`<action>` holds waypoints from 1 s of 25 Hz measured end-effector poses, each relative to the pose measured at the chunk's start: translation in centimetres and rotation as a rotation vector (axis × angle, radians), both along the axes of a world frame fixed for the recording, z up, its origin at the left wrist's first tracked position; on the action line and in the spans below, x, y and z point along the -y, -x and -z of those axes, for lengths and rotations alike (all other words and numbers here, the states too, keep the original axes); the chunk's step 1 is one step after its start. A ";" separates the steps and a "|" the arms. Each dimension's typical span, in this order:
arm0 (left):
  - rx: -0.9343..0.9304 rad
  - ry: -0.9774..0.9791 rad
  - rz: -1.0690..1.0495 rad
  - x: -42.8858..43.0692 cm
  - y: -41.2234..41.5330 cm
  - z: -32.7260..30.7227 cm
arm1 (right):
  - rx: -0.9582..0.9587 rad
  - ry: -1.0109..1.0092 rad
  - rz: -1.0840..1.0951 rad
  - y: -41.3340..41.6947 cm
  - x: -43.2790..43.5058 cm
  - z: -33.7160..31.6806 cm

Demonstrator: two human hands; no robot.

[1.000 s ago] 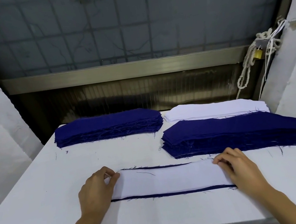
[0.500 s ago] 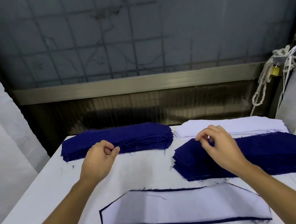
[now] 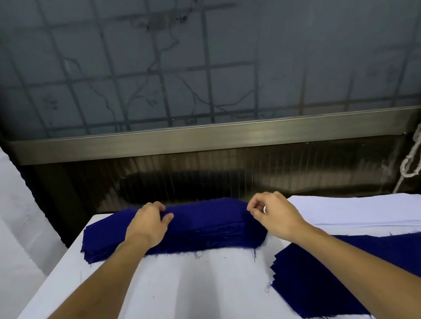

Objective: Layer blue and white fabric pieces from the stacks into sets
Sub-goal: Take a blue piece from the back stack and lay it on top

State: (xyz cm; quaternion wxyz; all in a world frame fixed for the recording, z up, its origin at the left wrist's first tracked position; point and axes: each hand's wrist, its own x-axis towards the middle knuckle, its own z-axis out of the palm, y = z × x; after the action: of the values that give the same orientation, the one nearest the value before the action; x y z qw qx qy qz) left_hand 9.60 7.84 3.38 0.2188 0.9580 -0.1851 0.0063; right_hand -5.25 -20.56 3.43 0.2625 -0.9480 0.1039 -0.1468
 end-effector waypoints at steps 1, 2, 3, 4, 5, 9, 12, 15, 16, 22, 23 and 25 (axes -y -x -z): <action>0.010 -0.053 0.001 0.1 -0.6 0.5 | -0.014 0.004 0.001 -0.8 0.1 0.3; 0.017 -0.081 -0.009 0.2 -1.2 0.9 | -0.022 0.010 0.006 -1.4 0.2 0.5; 0.016 -0.089 -0.019 0.3 -1.8 1.3 | -0.027 0.019 0.012 -2.0 0.3 0.6; -0.003 -0.072 -0.023 0.4 -2.2 1.6 | -0.028 0.031 0.014 -2.6 0.3 0.9; -0.030 -0.066 -0.030 0.5 -2.5 1.8 | -0.025 0.043 0.013 -3.1 0.3 1.1; 0.046 -0.137 0.020 0.6 -3.0 2.0 | -0.025 0.099 0.001 -4.5 -0.3 1.8; 0.082 -0.051 0.014 0.2 -3.1 2.4 | -0.018 0.140 -0.024 -5.0 -1.1 2.1; 0.080 -0.077 -0.016 0.0 -3.5 2.5 | -0.022 0.179 -0.037 -5.2 -1.5 2.5; 0.081 -0.132 -0.004 0.2 -3.3 2.4 | -0.023 0.185 -0.036 -5.3 -1.6 2.6; 0.196 -0.267 0.163 -0.3 -2.4 3.3 | -0.015 0.277 -0.059 -5.8 -2.2 2.8; 0.204 -0.262 0.220 -0.6 -2.3 3.3 | -0.006 0.290 -0.078 -6.1 -2.3 2.7; 0.167 -0.235 0.304 -1.0 -2.1 2.8 | 0.005 0.290 -0.133 -6.6 -2.8 2.4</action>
State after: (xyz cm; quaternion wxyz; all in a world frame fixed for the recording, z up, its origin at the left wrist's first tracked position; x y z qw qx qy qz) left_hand 11.72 8.88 0.53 0.0879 0.9341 -0.3445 0.0308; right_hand 1.40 -17.77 1.08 0.1324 -0.9804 0.0179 -0.1450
